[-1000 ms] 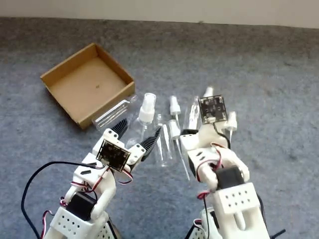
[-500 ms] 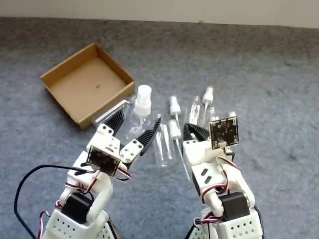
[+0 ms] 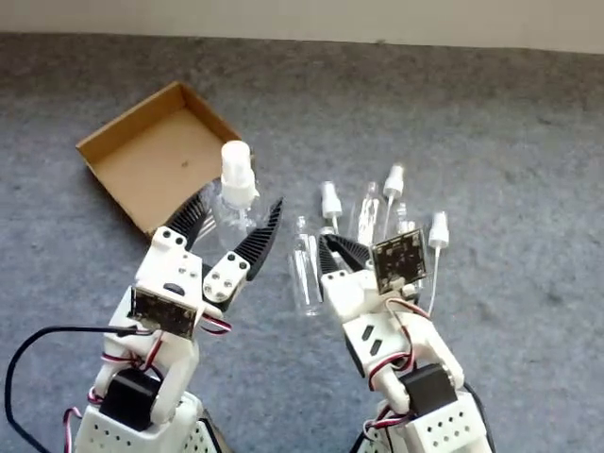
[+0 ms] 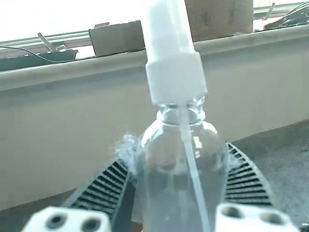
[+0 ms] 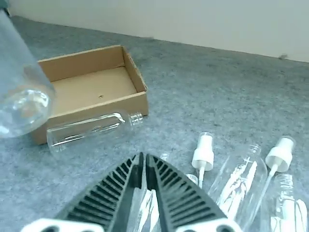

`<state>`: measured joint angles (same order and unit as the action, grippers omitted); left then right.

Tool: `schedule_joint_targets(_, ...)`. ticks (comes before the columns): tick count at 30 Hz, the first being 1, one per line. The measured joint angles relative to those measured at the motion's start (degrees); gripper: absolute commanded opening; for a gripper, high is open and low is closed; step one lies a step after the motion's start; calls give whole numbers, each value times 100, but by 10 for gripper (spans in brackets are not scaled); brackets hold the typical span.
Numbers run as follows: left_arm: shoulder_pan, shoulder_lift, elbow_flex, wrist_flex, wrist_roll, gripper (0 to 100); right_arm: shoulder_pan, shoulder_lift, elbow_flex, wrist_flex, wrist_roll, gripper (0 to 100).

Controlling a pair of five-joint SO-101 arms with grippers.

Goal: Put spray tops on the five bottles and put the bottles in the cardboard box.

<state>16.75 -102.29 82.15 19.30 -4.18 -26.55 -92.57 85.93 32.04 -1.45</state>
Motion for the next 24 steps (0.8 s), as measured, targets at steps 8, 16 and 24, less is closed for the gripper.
schedule_joint_targets(8, -9, 976, -677, 0, -18, 101, -176, 9, 642, -88, 0, 5)
schedule_joint_targets(16, -9, 2971, -1864, -396, -18, 101, -967, 18, 976, -1521, 0, 5)
schedule_joint_targets(24, -9, 4281, -1908, -1635, 246, 101, -1002, 9, 1002, -2655, -9, 5)
